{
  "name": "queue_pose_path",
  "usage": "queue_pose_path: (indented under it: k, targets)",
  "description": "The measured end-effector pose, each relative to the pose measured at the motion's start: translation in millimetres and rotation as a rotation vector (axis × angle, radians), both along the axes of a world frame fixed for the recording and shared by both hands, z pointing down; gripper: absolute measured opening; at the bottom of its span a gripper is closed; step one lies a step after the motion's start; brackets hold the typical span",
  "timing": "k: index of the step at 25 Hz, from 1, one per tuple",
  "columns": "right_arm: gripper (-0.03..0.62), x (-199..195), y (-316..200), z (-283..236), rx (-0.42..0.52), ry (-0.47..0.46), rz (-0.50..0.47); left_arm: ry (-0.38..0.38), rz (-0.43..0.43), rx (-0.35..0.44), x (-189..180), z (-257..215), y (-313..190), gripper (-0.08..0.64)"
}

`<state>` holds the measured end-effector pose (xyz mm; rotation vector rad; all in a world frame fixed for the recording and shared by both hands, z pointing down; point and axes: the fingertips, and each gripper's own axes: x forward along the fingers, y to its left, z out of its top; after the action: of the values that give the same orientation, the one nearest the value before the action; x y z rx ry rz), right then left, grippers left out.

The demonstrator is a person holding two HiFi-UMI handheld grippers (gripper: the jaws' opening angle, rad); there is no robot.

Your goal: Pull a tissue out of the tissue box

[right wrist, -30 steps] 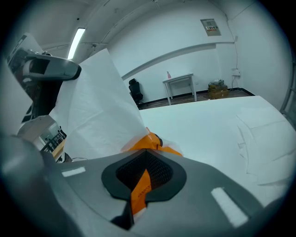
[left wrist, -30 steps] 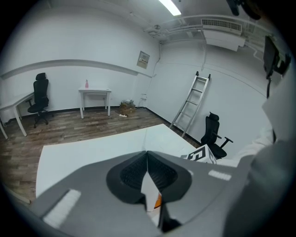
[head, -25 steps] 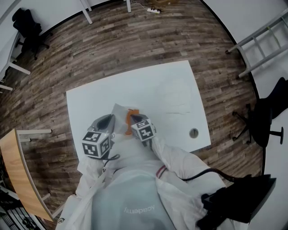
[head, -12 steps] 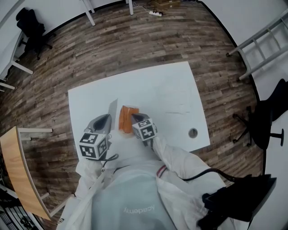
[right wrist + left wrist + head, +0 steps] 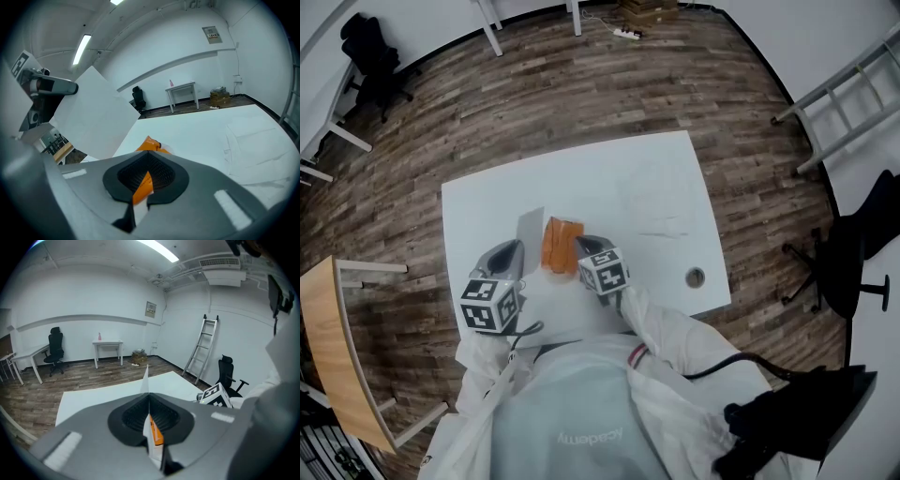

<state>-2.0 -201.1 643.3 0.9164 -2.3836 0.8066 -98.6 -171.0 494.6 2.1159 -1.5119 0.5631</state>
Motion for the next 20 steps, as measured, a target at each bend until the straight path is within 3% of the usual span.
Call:
queue_pose_path:
  k: [15, 20]
  targets:
    - [0.0, 34.5, 0.8, -47.9, 0.061, -0.081, 0.035, -0.019, -0.054, 0.026, 3.9, -2.0, 7.1, 0.002]
    - [0.0, 48.2, 1.8, -68.7, 0.123, -0.081, 0.023, -0.023, -0.072, 0.029, 6.8, -2.3, 12.1, 0.002]
